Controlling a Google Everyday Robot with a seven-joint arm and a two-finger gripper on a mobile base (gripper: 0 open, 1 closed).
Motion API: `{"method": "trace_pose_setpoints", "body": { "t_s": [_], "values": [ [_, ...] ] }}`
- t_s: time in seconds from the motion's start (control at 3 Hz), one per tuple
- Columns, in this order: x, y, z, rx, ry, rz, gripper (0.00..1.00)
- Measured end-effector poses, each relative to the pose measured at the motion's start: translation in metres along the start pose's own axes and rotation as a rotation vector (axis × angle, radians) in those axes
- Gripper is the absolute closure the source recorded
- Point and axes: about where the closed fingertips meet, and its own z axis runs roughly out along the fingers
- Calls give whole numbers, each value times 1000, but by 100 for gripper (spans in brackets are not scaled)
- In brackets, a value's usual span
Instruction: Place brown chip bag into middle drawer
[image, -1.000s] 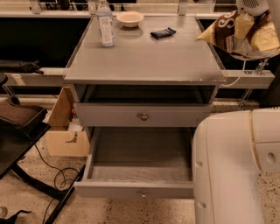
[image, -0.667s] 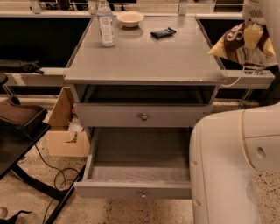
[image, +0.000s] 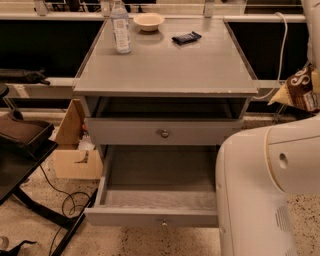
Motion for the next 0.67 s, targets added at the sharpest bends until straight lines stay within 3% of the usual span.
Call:
{"method": "trace_pose_setpoints", "body": {
  "t_s": [0.33, 0.67],
  "values": [
    [-3, -4, 6, 9, -12, -2, 100],
    [-7, 2, 31, -39, -6, -14, 100]
  ]
}}
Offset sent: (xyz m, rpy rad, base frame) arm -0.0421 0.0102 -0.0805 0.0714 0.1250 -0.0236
